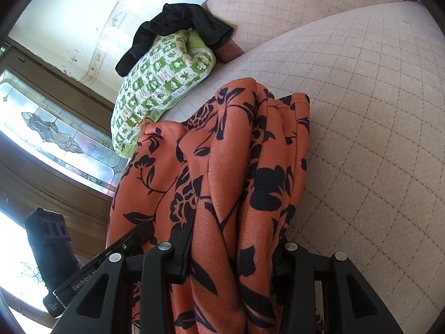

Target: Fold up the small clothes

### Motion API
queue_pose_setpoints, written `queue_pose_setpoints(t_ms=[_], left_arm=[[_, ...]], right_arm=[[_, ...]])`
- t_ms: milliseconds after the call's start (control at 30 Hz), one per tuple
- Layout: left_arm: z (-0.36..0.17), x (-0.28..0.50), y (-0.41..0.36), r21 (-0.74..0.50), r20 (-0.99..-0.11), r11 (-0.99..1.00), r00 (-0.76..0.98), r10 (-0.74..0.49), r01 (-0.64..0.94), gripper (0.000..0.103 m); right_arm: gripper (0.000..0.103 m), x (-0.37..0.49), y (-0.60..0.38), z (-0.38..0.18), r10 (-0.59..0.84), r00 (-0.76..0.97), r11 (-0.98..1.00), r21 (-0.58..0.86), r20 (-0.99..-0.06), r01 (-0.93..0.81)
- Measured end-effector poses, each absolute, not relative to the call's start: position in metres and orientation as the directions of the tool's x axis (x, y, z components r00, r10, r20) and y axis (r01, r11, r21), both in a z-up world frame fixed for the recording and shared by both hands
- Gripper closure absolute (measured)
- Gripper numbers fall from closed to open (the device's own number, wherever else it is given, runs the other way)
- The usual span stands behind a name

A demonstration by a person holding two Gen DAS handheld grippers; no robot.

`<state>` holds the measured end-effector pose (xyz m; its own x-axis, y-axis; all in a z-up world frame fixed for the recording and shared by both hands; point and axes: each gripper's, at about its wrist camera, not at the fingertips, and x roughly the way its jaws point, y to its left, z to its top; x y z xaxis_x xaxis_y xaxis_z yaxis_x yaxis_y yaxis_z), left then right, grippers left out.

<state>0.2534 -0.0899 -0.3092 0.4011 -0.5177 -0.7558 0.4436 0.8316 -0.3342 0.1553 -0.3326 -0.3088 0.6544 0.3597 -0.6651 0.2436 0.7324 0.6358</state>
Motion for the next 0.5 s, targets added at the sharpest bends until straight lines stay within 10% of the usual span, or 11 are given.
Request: queue_pose_setpoints(t_ms=[500], left_arm=[[-0.316,0.257,-0.091,-0.325,-0.783,0.843,0.379,-0.494,0.428,0.062]], right_arm=[[0.061,0.17,-0.331,-0.316,0.373,0.619,0.729,0.631,-0.691,0.266]])
